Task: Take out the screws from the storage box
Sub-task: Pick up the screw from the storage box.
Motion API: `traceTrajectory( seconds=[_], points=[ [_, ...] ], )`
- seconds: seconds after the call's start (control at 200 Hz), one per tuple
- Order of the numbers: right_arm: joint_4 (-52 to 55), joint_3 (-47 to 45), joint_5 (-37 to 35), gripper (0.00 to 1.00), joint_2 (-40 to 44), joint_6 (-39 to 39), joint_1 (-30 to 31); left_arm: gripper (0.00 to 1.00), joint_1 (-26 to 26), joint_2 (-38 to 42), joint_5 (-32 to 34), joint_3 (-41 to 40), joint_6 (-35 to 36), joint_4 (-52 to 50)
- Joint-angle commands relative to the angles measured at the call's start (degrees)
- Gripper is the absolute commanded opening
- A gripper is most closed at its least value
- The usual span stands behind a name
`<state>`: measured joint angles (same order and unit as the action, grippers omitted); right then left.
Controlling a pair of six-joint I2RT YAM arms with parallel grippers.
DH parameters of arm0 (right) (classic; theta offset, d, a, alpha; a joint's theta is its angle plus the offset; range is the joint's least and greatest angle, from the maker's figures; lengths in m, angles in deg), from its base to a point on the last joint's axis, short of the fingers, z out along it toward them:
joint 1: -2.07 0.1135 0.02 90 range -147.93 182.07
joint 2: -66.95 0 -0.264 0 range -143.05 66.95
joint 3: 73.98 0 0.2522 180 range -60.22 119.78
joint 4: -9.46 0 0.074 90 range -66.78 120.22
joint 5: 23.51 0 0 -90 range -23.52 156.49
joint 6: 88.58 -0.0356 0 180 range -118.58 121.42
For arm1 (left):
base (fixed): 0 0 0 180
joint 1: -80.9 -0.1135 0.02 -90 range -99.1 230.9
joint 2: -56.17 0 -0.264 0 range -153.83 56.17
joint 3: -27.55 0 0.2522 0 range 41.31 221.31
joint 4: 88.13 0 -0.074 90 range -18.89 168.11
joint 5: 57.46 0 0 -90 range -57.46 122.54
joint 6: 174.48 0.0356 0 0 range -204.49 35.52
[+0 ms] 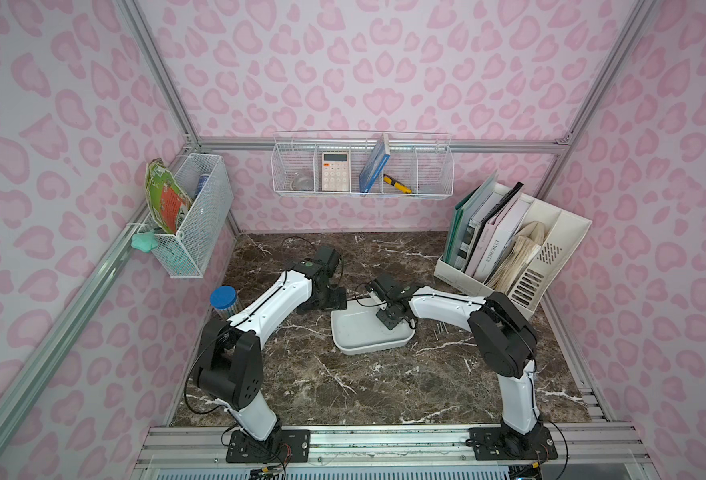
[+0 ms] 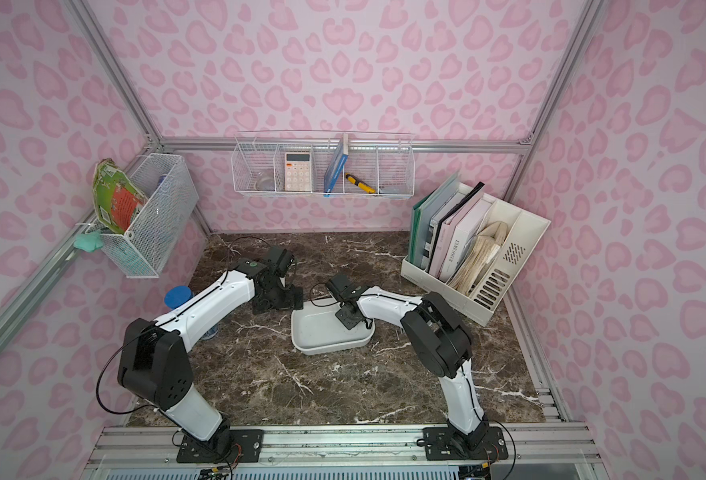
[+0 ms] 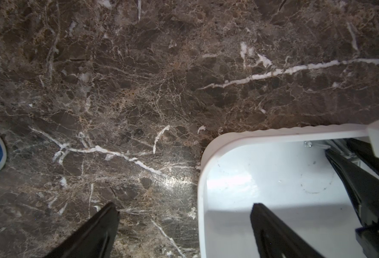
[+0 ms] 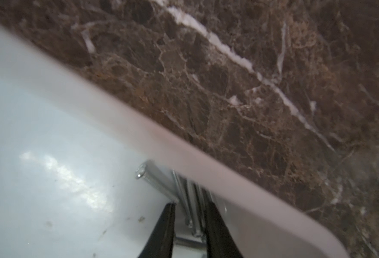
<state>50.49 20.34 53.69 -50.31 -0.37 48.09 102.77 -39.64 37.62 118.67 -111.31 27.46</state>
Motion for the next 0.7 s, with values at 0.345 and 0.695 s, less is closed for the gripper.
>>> traceTrajectory(
  seconds=[0.345, 0.695],
  points=[
    [2.86, 1.18, -0.01, 0.15, 0.10, -3.04, -0.01, 0.97, -0.07, 0.39, 0.15, 0.42, 0.11, -1.34],
    [3.09, 1.01, 2.87, 0.10, 2.57, -4.87, 0.11, 0.97, -0.07, 0.24, 0.26, 0.51, 0.11, -1.47]
  ],
)
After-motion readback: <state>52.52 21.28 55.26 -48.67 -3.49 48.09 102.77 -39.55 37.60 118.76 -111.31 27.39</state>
